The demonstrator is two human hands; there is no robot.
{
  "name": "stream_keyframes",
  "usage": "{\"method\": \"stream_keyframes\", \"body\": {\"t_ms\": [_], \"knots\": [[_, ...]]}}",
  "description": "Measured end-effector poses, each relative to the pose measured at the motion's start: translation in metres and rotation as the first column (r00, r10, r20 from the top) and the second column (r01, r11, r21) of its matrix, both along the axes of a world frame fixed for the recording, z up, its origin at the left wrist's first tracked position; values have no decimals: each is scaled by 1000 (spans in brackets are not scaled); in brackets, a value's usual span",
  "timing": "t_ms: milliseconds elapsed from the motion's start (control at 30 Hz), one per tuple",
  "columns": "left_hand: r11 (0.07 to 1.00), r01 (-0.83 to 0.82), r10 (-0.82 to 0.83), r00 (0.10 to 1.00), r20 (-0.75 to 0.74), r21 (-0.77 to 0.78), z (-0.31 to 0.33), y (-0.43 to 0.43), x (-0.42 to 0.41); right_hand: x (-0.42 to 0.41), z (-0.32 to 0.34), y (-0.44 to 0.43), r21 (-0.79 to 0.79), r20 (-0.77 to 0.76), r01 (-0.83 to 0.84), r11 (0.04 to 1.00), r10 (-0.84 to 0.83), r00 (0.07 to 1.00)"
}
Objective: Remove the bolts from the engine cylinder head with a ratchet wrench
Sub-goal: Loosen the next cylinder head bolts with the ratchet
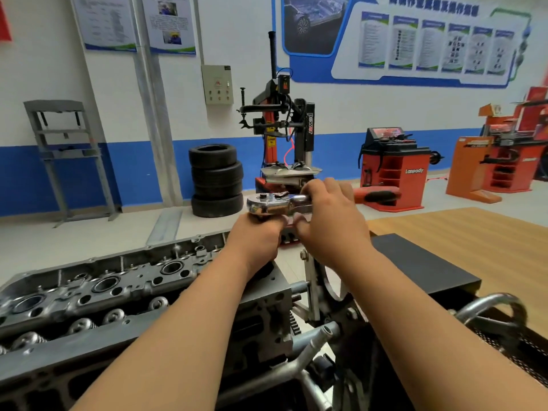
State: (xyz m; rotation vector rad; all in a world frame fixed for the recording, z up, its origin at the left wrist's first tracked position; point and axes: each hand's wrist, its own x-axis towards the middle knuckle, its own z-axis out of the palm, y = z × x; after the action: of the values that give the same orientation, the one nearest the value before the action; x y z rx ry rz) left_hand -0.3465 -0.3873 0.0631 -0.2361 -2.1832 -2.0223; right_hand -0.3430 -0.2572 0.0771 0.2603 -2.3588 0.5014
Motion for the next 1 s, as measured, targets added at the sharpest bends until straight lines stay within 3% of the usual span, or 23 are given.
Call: {"method": "stream_keyframes", "body": {"t_ms": [67,167,367,600,733,867,1000], "knots": [[1000,-10,10,1000,2,-13,0,1,1,42,-7,3,138,-16,99,985,-98,995],[996,-71,68,996,-52,-49,1,1,4,85,-12,-3,260,24,34,965,-42,999],[996,-46,45,999,-6,-83,0,-1,8,37,22,18,-74,225,-173,982,186,956],[998,-64,64,998,-10,-10,2,-7,6,-55,48,-32,154,403,-356,922,270,874],[990,-105,105,994,-3,-95,2,-3,4,-60,45,-39,159,393,-384,909,299,870],[980,-120,116,993,-34,-157,4,2,5,-46,45,-28,297,341,-225,928,118,933],[978,-99,95,995,-31,-185,3,2,5,-1,54,-12,568,277,56,821,-255,926]]}}
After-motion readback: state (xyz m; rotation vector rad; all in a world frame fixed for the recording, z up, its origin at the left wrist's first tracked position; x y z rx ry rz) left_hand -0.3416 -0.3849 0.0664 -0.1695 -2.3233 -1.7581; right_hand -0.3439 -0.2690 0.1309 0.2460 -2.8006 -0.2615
